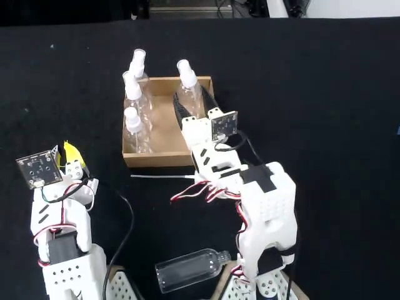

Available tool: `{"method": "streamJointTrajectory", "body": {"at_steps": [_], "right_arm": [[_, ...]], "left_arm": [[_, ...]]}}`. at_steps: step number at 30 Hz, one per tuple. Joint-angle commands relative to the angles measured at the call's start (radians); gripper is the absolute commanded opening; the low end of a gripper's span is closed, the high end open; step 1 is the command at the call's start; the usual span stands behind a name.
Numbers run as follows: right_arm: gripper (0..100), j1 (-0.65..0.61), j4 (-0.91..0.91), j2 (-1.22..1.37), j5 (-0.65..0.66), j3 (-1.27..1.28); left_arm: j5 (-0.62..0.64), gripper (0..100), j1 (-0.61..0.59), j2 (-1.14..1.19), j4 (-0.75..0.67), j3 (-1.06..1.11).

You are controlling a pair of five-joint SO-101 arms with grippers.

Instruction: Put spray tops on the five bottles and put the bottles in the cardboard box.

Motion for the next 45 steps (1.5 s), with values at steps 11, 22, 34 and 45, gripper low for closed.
{"method": "streamJointTrajectory", "body": {"at_steps": [11,22,34,45], "right_arm": [[1.1,0.140,0.173,-0.581,-0.012,0.157],[1.1,0.535,0.692,-0.723,-0.014,0.021],[1.1,0.786,0.255,-0.228,-0.006,-0.061],[1.1,0.898,0.061,-0.027,-0.012,-0.068]], "left_arm": [[-0.008,6,-0.010,-0.009,0.006,0.024],[-0.008,6,-0.010,-0.009,0.006,0.024],[-0.008,6,-0.010,-0.009,0.008,0.024],[-0.008,6,-0.010,-0.009,0.008,0.024]]}}
